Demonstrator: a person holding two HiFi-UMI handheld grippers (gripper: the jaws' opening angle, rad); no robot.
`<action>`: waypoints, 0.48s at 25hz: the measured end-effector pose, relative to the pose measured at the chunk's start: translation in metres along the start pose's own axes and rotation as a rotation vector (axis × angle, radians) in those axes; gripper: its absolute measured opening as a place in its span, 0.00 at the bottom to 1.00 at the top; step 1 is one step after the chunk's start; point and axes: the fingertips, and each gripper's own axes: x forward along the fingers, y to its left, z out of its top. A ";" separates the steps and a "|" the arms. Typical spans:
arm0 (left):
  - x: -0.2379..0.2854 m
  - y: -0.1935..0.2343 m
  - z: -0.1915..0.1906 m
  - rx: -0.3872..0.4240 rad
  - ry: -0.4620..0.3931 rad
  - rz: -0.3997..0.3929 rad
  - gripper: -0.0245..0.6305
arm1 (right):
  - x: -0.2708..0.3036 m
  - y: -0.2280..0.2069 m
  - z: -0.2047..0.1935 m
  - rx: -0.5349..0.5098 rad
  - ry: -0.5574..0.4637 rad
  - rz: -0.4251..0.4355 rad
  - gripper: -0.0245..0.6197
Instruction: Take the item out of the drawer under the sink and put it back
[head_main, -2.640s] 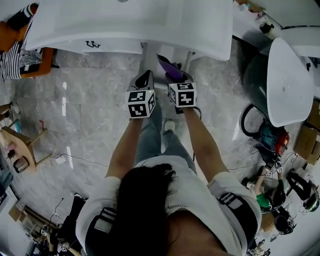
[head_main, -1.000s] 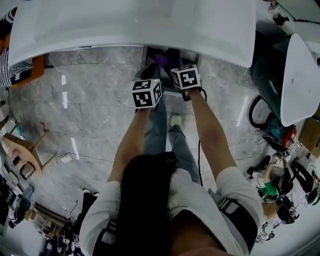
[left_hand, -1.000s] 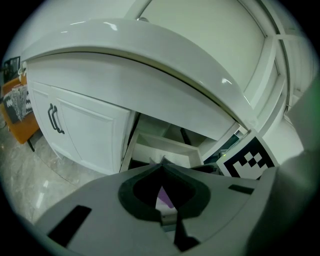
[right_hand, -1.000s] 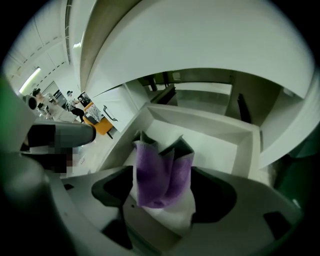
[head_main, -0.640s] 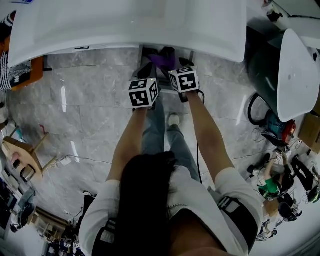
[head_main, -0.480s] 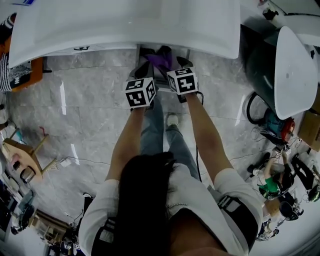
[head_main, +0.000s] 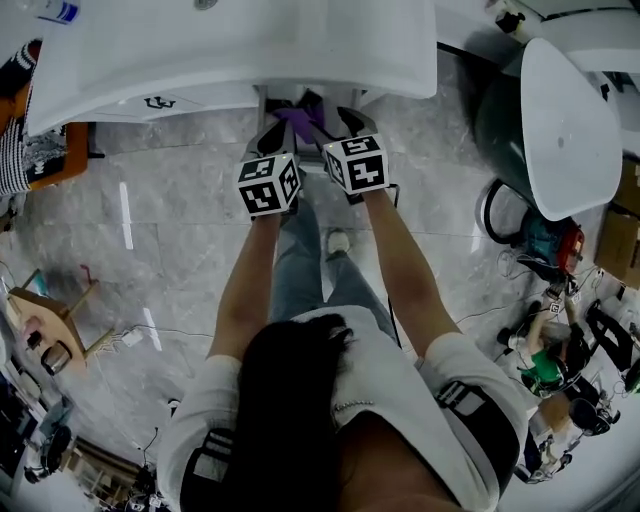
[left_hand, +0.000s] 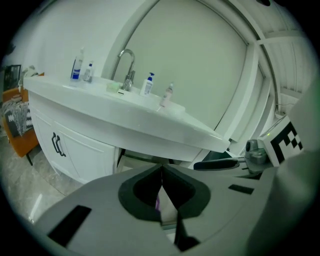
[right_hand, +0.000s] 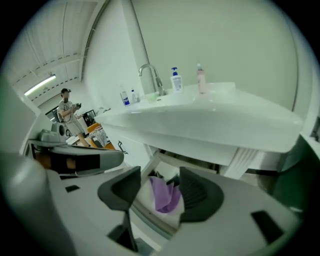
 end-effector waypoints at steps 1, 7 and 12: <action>-0.004 -0.004 0.003 0.005 -0.007 -0.003 0.04 | -0.008 0.000 0.003 -0.001 -0.014 -0.013 0.41; -0.032 -0.036 0.016 0.038 -0.055 -0.021 0.04 | -0.058 0.010 0.013 -0.048 -0.077 -0.041 0.31; -0.059 -0.063 0.034 0.067 -0.115 -0.048 0.04 | -0.094 0.020 0.027 -0.044 -0.151 -0.049 0.19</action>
